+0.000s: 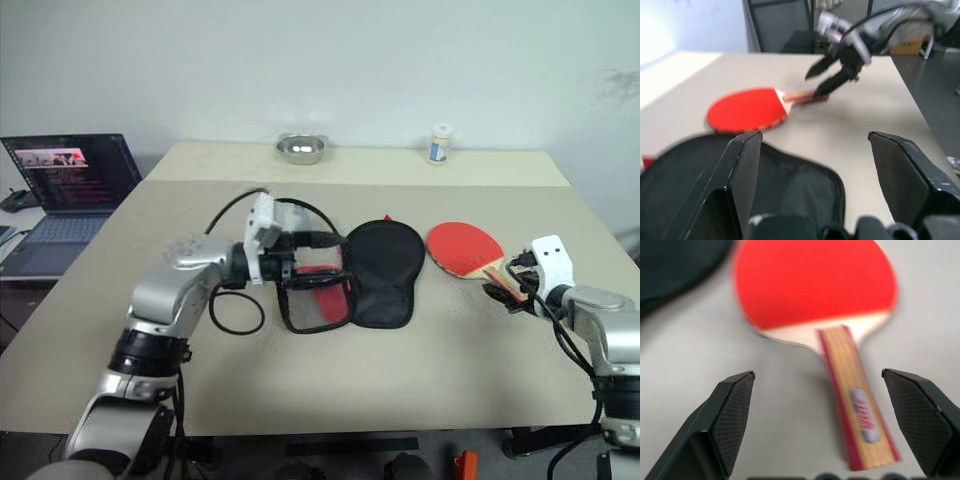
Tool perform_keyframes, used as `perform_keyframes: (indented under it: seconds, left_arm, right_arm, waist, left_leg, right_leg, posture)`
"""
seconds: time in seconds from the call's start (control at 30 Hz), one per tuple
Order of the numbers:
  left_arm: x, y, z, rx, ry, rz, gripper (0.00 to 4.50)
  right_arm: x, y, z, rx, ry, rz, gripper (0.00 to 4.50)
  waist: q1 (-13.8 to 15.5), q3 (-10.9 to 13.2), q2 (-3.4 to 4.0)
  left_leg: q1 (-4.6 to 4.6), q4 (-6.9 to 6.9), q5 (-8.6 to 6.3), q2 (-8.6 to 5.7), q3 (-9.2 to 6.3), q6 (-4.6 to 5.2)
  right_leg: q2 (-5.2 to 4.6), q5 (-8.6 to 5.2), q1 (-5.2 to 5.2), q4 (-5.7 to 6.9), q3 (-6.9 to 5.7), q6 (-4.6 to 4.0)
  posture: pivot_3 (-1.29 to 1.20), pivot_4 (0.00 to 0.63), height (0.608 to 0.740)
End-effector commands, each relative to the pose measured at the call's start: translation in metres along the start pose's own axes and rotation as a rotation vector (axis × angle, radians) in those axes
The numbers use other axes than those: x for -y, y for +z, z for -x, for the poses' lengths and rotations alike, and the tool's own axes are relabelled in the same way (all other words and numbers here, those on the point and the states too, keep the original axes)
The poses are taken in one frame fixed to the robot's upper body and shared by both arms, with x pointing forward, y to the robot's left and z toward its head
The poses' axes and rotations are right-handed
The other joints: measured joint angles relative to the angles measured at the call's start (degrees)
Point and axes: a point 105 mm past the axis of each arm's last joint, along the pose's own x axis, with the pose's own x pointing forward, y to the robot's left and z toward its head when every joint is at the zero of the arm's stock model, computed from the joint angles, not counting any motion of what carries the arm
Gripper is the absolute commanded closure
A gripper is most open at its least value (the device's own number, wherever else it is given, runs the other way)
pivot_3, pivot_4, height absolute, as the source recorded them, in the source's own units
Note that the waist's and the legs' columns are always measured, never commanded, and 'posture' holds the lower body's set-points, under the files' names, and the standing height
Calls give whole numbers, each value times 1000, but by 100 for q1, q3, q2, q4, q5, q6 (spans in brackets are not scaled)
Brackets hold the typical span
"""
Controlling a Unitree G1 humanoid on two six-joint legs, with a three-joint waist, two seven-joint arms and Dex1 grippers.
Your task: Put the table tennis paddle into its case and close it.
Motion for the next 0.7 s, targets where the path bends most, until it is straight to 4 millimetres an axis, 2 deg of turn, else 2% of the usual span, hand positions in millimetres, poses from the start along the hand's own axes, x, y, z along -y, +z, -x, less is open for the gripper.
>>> perform_keyframes:
  seconds: [0.03,0.13,0.3,0.5,0.6,0.7]
  left_arm:
    - [2,10,-3,14,-30,-61,796]
    - [2,7,-2,3,-34,-66,796]
    - [2,6,0,3,-25,-63,796]
    - [0,4,4,-8,-4,-65,796]
    - [0,2,5,-13,3,-64,796]
    - [-1,-1,7,-19,14,-63,796]
  right_arm:
    - [11,13,-10,35,-21,38,20]
    - [15,11,-25,14,-19,49,20]
    - [9,2,-43,-34,18,78,20]
    - [2,-12,-56,-99,40,95,20]
    - [2,-14,-59,-112,28,57,582]
    - [1,-16,-62,-131,19,4,1542]
  waist:
    - [-13,0,0]
    - [-11,1,1]
    - [1,1,1]
    - [-21,1,1]
    - [-31,1,1]
    - [-33,1,1]
  left_leg:
    - [4,-2,0,2,3,0]
    - [6,-6,1,4,6,-3]
    - [2,-7,3,3,7,-6]
    - [10,-1,5,4,14,-8]
    - [30,-3,9,9,15,-15]
    - [87,-8,11,13,13,-18]
  right_leg:
    - [3,0,1,-1,4,0]
    - [6,0,0,-1,5,-1]
    - [1,0,0,-4,5,-2]
    - [-3,2,6,1,9,-1]
    - [0,3,18,6,12,-4]
    - [1,1,74,2,12,-1]
  posture:
    - [0,150,740]
    - [0,150,740]
    - [0,150,740]
    - [0,150,740]
    - [0,150,740]
    - [0,150,740]
